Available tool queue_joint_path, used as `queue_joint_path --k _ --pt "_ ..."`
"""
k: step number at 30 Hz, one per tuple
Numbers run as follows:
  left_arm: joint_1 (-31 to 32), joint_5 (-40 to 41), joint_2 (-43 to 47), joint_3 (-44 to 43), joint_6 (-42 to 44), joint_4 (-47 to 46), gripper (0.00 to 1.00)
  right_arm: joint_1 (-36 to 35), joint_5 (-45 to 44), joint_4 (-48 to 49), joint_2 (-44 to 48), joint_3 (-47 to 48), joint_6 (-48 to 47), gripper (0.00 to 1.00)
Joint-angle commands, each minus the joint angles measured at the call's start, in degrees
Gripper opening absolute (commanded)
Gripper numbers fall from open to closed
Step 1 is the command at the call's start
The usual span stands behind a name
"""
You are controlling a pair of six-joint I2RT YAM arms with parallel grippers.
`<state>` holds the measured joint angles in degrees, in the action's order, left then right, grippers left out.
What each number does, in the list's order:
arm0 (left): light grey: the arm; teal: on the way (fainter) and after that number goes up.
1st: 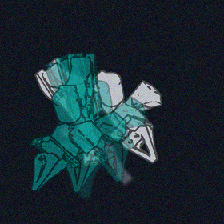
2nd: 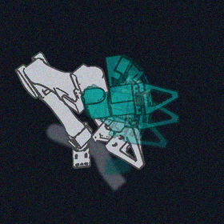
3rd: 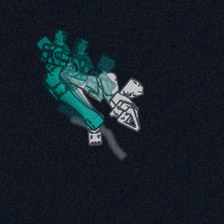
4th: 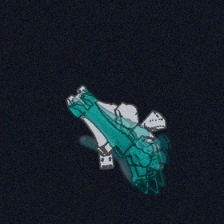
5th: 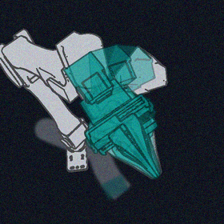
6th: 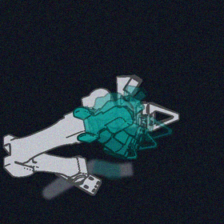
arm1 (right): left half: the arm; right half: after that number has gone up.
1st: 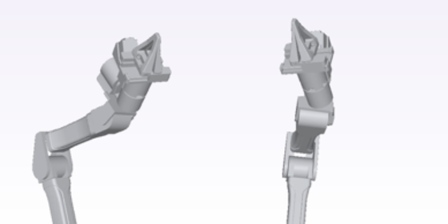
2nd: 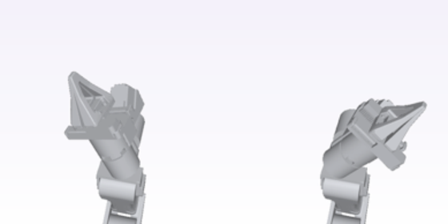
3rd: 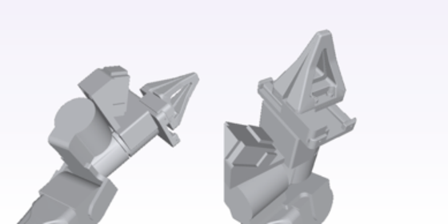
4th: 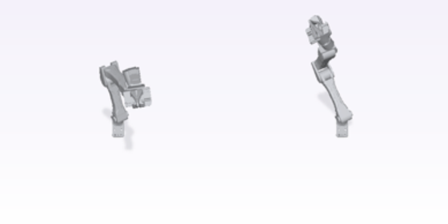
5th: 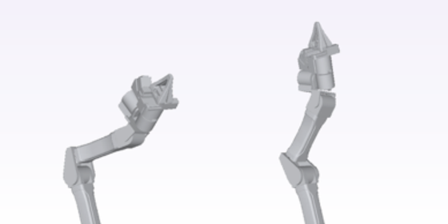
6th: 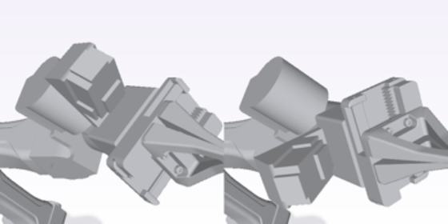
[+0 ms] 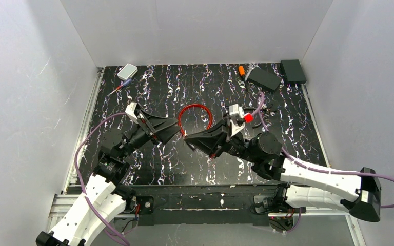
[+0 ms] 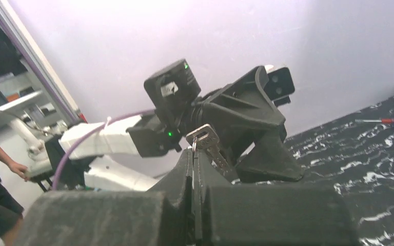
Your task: Unlock with the key
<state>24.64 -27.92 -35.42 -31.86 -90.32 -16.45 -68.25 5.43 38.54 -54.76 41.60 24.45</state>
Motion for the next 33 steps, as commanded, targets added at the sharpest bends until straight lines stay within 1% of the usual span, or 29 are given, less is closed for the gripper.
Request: queue_joint_path --k 1,6,10,14,22,30,33 --pt "0.12 -0.85 -0.12 -1.20 -9.42 -8.75 0.53 0.22 -4.02 15.88 -3.27 3.33 5.55 0.01" --pt "0.14 0.15 0.07 -1.99 -12.66 -11.96 0.48 0.22 -8.04 21.39 -6.43 5.29 7.80 0.01" --pt "0.14 0.74 0.20 -2.57 -14.47 -14.52 0.48 0.22 -7.98 23.97 -8.95 6.78 8.89 0.01" --pt "0.18 1.38 0.49 -2.45 -15.52 -16.69 0.45 0.29 -8.07 24.65 -11.52 8.65 9.00 0.01" --pt "0.21 3.72 1.27 -1.61 -19.23 -21.90 0.44 0.31 -7.32 27.29 -16.01 11.06 10.40 0.01" --pt "0.19 4.09 2.49 -1.08 -20.57 -23.00 0.37 0.31 -6.20 29.37 -19.34 13.17 11.72 0.01" --pt "0.19 4.43 3.12 -0.56 -20.90 -23.04 0.32 0.31 -6.11 29.56 -19.70 13.31 11.77 0.01"
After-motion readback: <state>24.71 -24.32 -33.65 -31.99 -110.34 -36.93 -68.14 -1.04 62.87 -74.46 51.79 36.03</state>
